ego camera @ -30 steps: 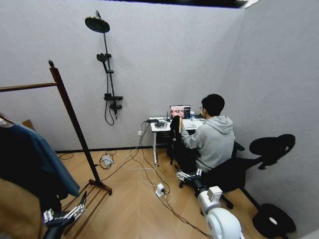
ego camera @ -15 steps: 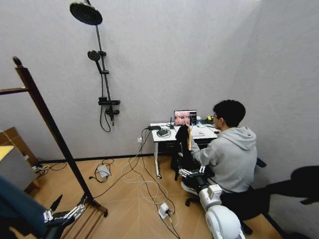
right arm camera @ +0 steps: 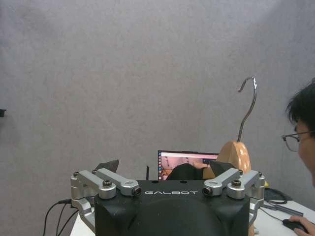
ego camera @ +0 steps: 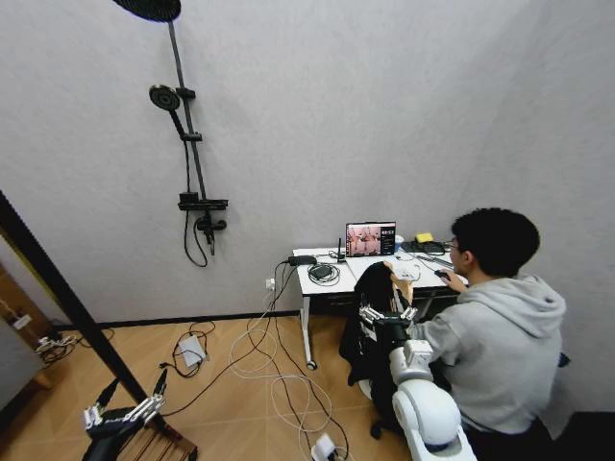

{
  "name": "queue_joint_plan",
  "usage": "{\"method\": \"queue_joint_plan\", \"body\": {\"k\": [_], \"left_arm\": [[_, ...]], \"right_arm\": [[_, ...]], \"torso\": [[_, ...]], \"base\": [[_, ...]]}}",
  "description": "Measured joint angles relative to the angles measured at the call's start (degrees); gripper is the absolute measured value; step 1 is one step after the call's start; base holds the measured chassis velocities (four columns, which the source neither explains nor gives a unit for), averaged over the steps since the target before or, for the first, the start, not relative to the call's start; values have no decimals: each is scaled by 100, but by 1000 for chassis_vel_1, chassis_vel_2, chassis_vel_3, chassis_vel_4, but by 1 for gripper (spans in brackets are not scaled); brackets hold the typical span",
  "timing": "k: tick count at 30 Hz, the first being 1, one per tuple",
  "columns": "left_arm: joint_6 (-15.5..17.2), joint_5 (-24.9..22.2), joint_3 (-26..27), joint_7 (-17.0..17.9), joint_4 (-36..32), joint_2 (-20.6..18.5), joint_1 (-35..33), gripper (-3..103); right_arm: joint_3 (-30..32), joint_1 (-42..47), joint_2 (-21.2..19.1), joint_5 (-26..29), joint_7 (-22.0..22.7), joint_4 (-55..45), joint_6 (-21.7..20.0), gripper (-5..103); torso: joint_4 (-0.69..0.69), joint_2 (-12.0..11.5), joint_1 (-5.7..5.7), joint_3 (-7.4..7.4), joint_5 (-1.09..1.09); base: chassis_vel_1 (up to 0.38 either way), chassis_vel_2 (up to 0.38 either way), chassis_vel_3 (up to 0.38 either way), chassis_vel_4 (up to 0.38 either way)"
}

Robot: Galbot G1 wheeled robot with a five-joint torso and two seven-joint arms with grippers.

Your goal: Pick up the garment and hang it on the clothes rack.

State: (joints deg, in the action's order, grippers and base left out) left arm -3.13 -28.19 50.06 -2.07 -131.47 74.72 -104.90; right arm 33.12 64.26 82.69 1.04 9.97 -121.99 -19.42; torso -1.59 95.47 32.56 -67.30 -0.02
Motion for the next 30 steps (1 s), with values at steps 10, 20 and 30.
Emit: {"method": "queue_joint_plan", "body": {"k": [10,20,30], "left_arm": [[0,0,0,0,0,0,0,100],[0,0,0,-1,0,0,1,100],[0,0,0,-1,0,0,1,100]], "right_arm": [[-294,280,67,72,127,-238,67,100],[-542,812,155,46,458,-880,-67,100],[64,723,-142,422,407,-884,-275,100]], "torso": [[-3,1,2,0,2],[-3,1,3,0,2],[-3,1,2,0,3]], "base": [[24,-35,-28,19],[0,0,0,0],[0,0,0,0]]}}
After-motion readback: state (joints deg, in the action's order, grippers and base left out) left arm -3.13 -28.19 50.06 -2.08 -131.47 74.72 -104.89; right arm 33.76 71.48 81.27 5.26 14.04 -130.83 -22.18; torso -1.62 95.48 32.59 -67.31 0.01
